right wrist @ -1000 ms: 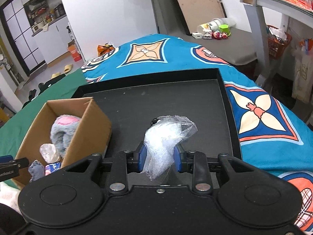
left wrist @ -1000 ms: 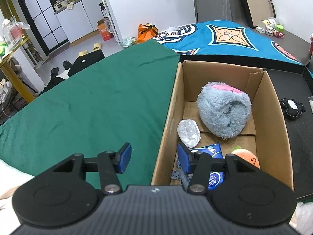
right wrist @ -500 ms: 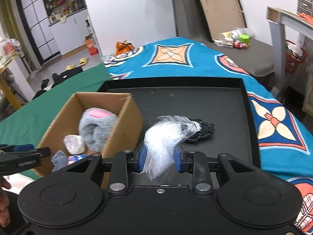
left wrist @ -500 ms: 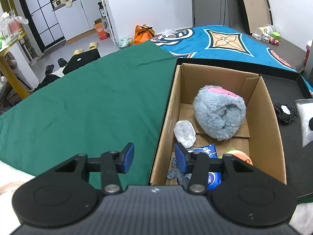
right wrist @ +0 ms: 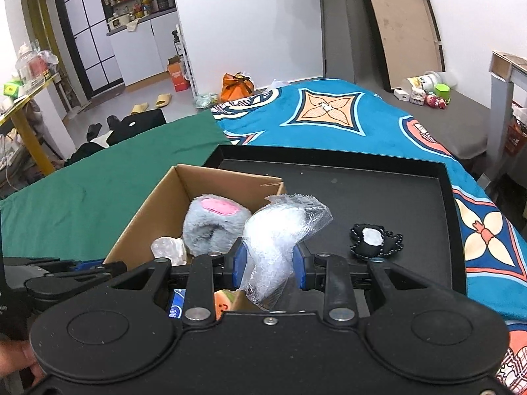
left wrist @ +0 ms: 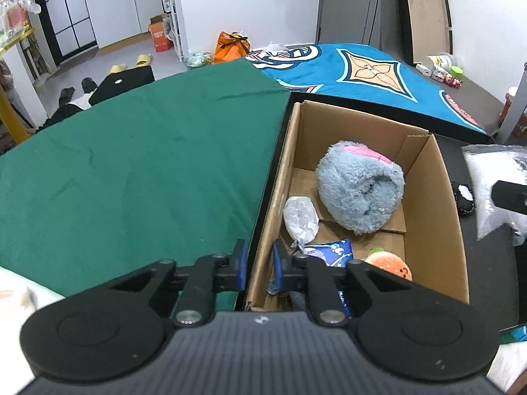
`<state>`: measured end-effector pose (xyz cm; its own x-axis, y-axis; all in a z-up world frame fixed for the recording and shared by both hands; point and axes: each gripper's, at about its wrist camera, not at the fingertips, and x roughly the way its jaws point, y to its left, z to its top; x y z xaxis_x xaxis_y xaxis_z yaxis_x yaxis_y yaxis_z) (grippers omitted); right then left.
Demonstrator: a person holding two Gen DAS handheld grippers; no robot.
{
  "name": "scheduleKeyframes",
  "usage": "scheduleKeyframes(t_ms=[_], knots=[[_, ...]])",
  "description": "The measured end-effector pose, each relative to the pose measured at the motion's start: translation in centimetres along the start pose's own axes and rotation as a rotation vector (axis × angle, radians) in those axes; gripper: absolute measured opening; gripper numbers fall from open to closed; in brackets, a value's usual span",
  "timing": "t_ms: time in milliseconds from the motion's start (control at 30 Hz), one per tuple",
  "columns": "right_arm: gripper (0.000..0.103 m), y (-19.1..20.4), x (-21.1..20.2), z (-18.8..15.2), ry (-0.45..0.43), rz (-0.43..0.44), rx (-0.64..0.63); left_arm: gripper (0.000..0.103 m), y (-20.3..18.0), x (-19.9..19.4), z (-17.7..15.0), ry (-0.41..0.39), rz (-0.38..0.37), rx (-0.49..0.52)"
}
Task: Organize soft objects
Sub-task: 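Carry the clear stuffing bag with the right tool into the box and release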
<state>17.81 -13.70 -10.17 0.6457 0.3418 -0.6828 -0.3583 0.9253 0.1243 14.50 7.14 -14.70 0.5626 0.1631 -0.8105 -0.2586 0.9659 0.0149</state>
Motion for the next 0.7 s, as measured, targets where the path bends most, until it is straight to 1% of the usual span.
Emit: scheduleKeyframes(t_ms=[200, 300, 333, 400, 433, 467, 567, 700], knots=[[0.030, 1.5, 0.8, 0.6, 0.003, -0.013, -0.017, 0.011, 0.4, 0.1, -0.1, -0.003, -0.033, -0.019], [0.032, 2.5, 1.0, 1.1, -0.005, -0.009, -0.025, 0.011, 0.7, 0.1, -0.2, -0.003, -0.046, -0.026], [0.036, 2.8, 1.0, 1.3, -0.010, -0.007, -0.029, 0.011, 0.7, 0.1, -0.2, -0.004, -0.050, -0.028], [0.051, 3.4, 1.3, 1.5, -0.011, -0.002, -0.036, 0.011, 0.9, 0.1, -0.1, -0.001, -0.055, -0.032], [0.061, 3.7, 1.5, 1.5, -0.001, -0.003, -0.044, 0.011, 0.9, 0.2, -0.1, 0.000, -0.057, -0.034], [0.064, 3.8, 1.6, 1.5, 0.008, -0.008, -0.050, 0.012, 1.0, 0.2, -0.1, 0.000, -0.056, -0.036], [0.066, 3.9, 1.1, 1.1, -0.019, -0.040, -0.063, 0.014, 0.9, 0.2, -0.1, -0.001, -0.046, -0.032], [0.066, 3.1, 0.9, 0.8, -0.009, -0.061, -0.056, 0.015, 0.7, 0.2, -0.1, -0.001, -0.036, -0.022]])
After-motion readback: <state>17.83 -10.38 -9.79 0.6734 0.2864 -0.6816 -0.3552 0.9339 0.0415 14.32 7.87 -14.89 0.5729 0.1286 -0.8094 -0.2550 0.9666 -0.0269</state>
